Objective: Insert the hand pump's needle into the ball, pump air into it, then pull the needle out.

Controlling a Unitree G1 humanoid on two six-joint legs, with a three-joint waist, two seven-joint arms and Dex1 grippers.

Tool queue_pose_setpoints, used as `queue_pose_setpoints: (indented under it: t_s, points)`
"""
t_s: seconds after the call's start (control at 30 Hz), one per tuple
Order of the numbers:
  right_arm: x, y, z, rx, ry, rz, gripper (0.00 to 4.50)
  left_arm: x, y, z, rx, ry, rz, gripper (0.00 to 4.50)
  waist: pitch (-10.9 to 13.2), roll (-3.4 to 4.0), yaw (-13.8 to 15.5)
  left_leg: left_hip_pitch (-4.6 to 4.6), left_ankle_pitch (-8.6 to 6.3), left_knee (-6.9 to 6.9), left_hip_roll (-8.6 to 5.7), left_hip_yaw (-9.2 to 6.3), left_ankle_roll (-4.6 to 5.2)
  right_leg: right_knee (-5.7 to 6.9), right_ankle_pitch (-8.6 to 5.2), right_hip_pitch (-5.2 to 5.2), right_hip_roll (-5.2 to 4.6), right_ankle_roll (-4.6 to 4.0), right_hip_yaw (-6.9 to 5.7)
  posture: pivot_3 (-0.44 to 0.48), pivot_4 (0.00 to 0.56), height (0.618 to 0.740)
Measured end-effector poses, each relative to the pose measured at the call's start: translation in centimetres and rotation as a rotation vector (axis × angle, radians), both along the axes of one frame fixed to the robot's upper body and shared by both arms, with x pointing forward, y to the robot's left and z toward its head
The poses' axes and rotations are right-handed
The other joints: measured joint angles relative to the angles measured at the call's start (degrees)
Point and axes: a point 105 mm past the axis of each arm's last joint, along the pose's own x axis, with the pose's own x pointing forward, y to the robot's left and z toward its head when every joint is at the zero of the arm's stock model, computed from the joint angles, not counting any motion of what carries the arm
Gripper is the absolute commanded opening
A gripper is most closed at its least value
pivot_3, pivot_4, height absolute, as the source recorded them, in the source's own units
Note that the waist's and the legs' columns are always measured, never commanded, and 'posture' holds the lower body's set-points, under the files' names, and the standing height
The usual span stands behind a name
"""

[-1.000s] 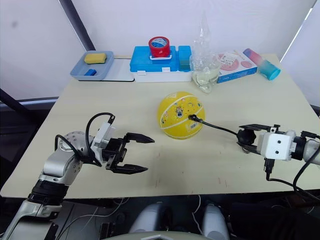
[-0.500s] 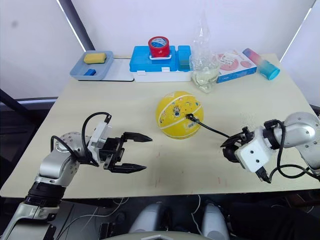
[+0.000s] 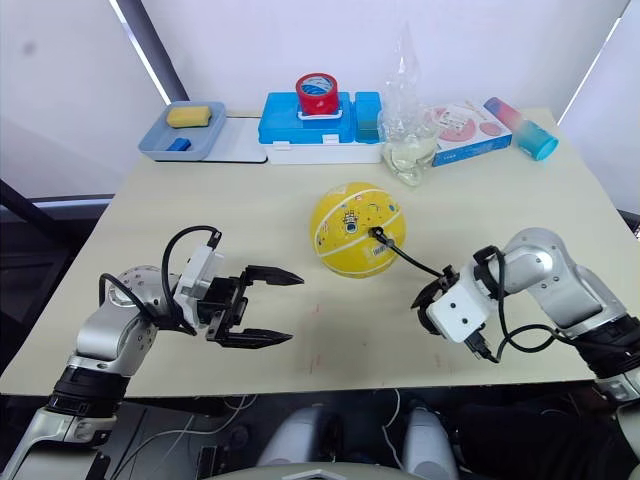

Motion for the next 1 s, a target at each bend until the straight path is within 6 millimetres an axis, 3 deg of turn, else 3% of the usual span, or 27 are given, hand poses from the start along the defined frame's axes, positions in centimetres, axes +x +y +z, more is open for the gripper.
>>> queue_pose_setpoints:
  t_s: [0.4,0.43,0.47,0.57,0.83,1.0]
  points:
    - [1.1,1.3,-2.3,0.08,0.022,-0.054,1.9,0.0,-0.1,0.0,0.004,-0.024,-0.004,4.5,-0.01,-0.03,0.1,0.01,0.07,0.0,-0.01,-0.03,-0.09,0.05,0.02,0.0,0.04,-0.03,0.0,0.0,0.15,0.737]
    - [1.2,1.3,-2.4,0.089,0.022,-0.06,2.94,0.0,-0.1,0.0,0.005,-0.027,-0.006,4.5,-0.02,-0.03,0.09,0.01,0.07,0.0,-0.01,-0.03,-0.1,0.05,0.02,0.01,0.05,-0.03,-0.01,0.0,0.15,0.737]
    - [1.3,1.3,-2.7,0.092,0.026,-0.067,3.08,0.0,-0.1,0.0,0.006,-0.032,-0.008,4.5,-0.01,-0.03,0.09,0.01,0.07,0.0,-0.01,-0.02,-0.1,0.05,0.02,0.01,0.05,-0.03,0.0,0.0,0.15,0.737]
    - [1.4,0.8,-3.8,0.085,0.057,-0.102,4.43,-0.1,0.0,-0.2,0.012,-0.034,-0.013,4.5,0.06,0.09,-0.03,0.01,0.07,0.0,0.0,-0.02,-0.11,0.05,0.01,-0.01,0.12,-0.04,0.01,0.0,0.15,0.737]
    - [0.4,1.3,-2.9,0.173,0.086,-0.095,4.43,-0.1,0.3,-0.6,0.011,-0.028,-0.005,4.5,0.07,0.11,-0.06,0.01,0.17,-0.08,0.18,-0.1,-0.28,0.03,-0.04,-0.02,0.46,-0.2,0.04,0.0,0.15,0.737]
    - [-1.1,0.5,-0.6,0.289,0.108,-0.159,4.43,-0.1,0.4,-0.7,0.01,-0.028,-0.003,4.5,0.1,0.14,0.13,0.0,0.16,-0.08,0.27,-0.1,-0.27,-0.01,-0.03,-0.03,0.41,-0.22,0.06,0.0,0.15,0.737]
